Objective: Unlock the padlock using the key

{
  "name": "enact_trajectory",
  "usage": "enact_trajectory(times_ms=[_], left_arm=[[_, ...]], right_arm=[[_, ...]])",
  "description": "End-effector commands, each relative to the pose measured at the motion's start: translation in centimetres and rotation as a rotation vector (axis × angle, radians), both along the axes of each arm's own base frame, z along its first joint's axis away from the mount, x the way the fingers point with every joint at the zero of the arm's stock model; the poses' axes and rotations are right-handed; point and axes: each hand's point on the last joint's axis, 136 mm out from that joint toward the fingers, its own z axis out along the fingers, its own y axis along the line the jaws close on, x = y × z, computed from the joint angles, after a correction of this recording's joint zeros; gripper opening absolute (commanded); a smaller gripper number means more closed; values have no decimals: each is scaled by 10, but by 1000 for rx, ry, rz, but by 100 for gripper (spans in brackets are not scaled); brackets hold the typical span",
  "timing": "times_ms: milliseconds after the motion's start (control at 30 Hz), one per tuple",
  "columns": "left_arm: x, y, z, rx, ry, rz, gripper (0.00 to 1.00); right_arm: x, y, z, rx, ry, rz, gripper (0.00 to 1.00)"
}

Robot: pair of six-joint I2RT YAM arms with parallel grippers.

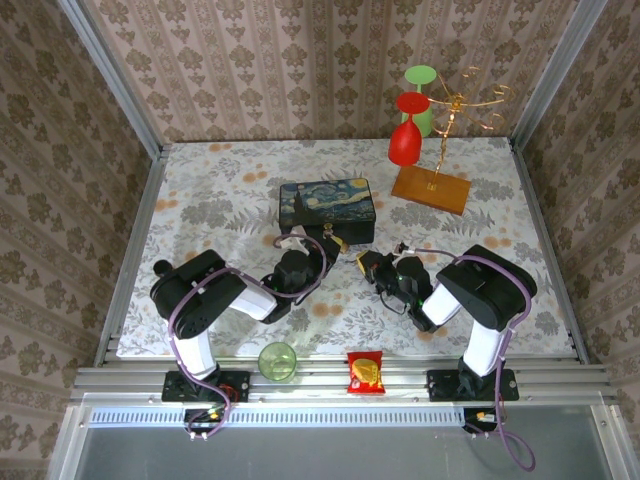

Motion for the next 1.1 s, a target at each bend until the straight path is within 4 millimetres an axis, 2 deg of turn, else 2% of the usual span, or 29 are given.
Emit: enact_trajectory(times_ms=[0, 133, 233, 400, 500, 633, 767, 900, 1067], left_arm=[[7, -8, 35, -112, -79, 19, 0], [9, -4, 29, -68, -93, 24, 0], [8, 0, 13, -4, -71, 22, 0], [6, 3, -4, -1, -43, 21, 0], [6, -4, -20, 60, -11, -23, 4], [-2, -5, -39, 129, 9, -48, 3], [-7, -10, -50, 194, 29, -105, 6], [-12, -1, -62, 244, 45, -96, 9], [-19, 12, -71, 303, 54, -94, 29]], right_arm=[[2, -6, 3, -13, -15, -39, 0], [0, -7, -2, -40, -16, -11, 0], [-5, -8, 0, -77, -48, 13, 0], [-11, -18, -17, -103, -2, -12, 0], [-9, -14, -12, -115, -30, 11, 0], [-11, -14, 1, -148, -92, 37, 0], [-14, -16, -9, -161, -68, 52, 0], [-14, -15, -18, -164, -43, 61, 0], [-12, -8, -12, -168, -73, 90, 0]])
